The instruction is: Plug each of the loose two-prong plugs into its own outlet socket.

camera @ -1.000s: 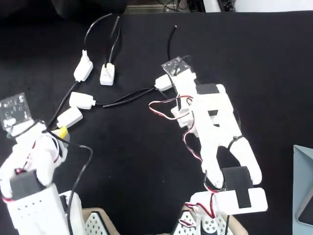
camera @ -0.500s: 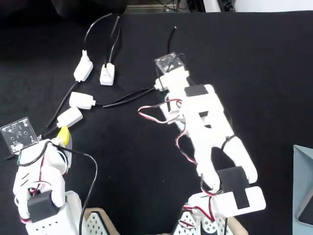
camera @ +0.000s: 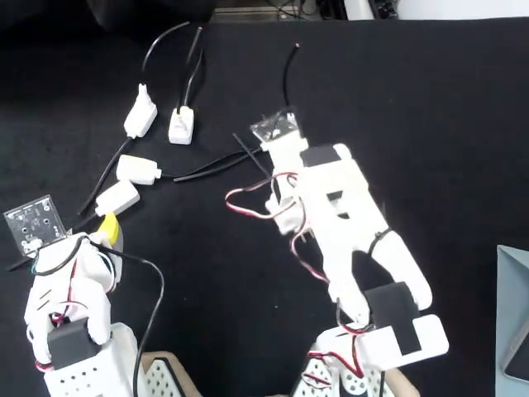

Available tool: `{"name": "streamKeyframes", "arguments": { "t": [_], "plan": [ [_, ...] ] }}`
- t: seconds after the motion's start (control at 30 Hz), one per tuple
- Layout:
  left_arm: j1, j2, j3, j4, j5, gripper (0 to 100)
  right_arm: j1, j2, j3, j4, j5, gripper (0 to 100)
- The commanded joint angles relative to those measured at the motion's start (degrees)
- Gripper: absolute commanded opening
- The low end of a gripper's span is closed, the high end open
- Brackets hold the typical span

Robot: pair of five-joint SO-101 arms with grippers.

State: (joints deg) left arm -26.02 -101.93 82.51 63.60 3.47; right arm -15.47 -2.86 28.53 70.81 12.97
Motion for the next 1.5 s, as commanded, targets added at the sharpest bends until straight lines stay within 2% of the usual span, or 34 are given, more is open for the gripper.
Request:
{"name": "streamKeyframes", "arguments": {
  "t": [0.0,0.27,0.43,0.6,0.87,1.03,1.1,1.27,1.47],
  "plan": [
    [-0.1,0.2,-0.1,-1.1,0.2,25,-1.5,-2.2,2.5,-6.4,-0.5,14.2],
    [-0.2,0.2,0.6,-1.1,0.1,25,-1.8,-2.1,7.8,-13.4,-0.2,14.2],
    [-0.2,0.2,0.6,-1.1,0.1,25,0.1,-1.9,9.0,-14.0,0.1,14.2],
    [-0.2,0.2,0.7,-1.1,0.1,25,3.3,2.3,7.2,-14.0,3.9,14.2],
    [-0.2,0.2,0.7,-1.1,0.1,25,5.5,8.7,4.2,-13.5,4.0,13.9],
    [-0.2,0.2,0.7,-1.1,0.1,25,5.6,8.6,3.7,-13.6,6.4,1.2],
    [-0.2,0.2,0.7,-1.1,0.1,25,6.3,8.3,3.6,-13.4,7.7,1.6],
    [-0.2,0.2,0.7,-1.1,0.1,25,7.4,1.9,3.5,-9.2,9.2,1.1],
    [0.3,0.2,0.7,-1.1,0.1,25,6.2,-15.3,3.8,-0.4,7.3,1.1]
  ]
}}
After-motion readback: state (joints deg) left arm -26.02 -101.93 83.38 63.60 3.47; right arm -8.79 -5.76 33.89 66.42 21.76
